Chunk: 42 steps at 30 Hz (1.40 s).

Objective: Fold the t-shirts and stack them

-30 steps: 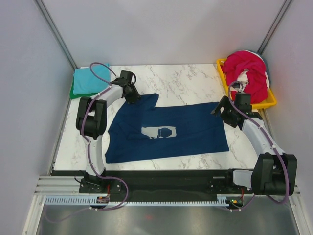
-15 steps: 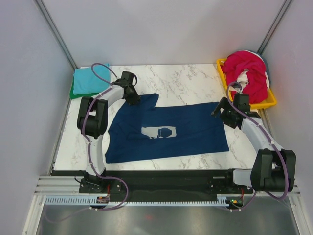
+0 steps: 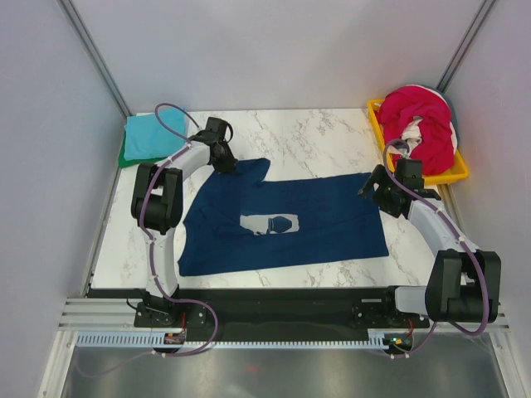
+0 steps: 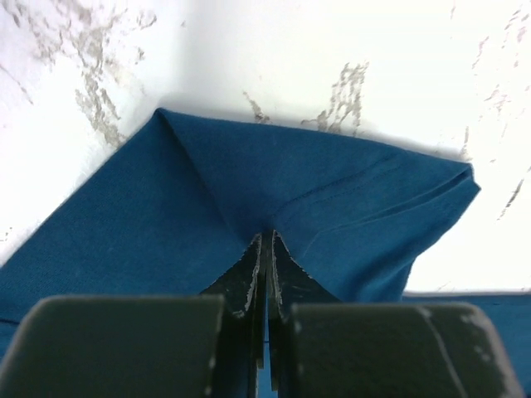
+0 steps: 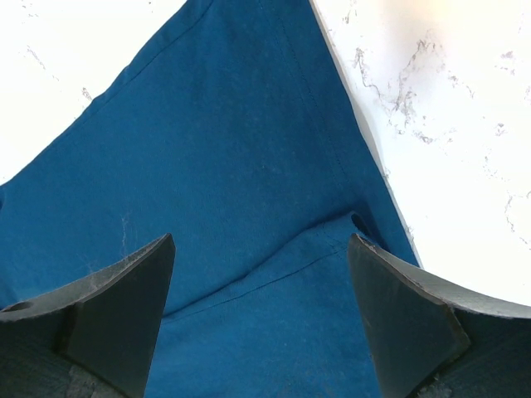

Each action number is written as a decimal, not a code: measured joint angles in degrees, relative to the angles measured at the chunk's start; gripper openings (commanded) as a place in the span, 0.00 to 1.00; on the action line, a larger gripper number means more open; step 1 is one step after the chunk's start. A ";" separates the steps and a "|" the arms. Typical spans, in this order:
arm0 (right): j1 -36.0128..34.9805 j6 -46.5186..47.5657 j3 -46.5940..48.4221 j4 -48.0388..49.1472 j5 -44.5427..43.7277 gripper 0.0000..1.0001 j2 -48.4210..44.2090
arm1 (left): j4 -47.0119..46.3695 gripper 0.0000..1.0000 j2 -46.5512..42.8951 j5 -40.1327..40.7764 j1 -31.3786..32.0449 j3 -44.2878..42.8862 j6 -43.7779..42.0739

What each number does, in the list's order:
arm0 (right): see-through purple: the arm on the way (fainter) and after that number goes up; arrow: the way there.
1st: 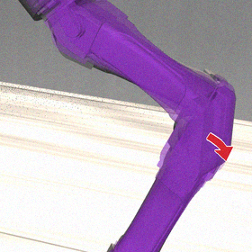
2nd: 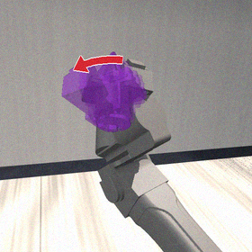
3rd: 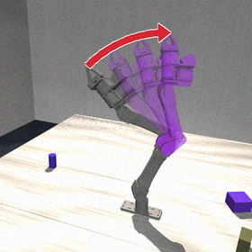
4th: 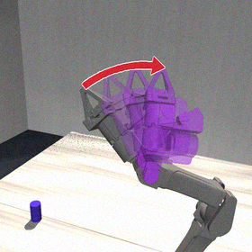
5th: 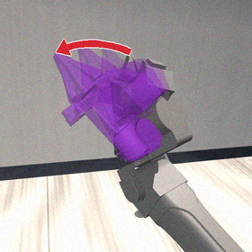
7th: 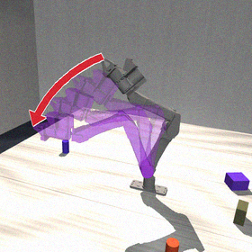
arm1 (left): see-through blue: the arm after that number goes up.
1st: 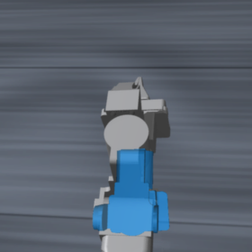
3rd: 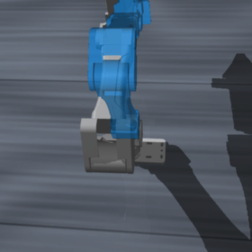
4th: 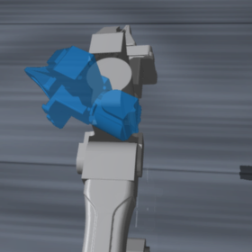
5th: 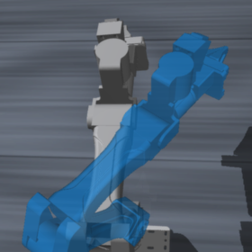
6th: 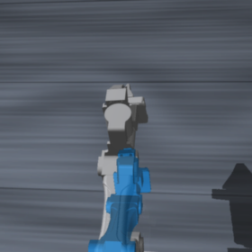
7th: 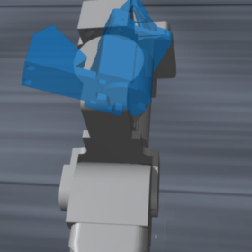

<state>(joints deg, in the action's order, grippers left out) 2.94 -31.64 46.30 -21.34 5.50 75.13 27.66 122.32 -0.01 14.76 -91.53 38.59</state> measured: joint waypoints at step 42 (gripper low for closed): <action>0.00 -0.46 0.96 1.46 -0.96 0.93 3.65 | 3.06 0.35 3.13 0.37 1.40 -4.48 -3.15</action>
<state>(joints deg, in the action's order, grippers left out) 2.94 -32.10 47.27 -19.88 4.54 78.78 30.72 125.45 0.36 16.16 -96.01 35.44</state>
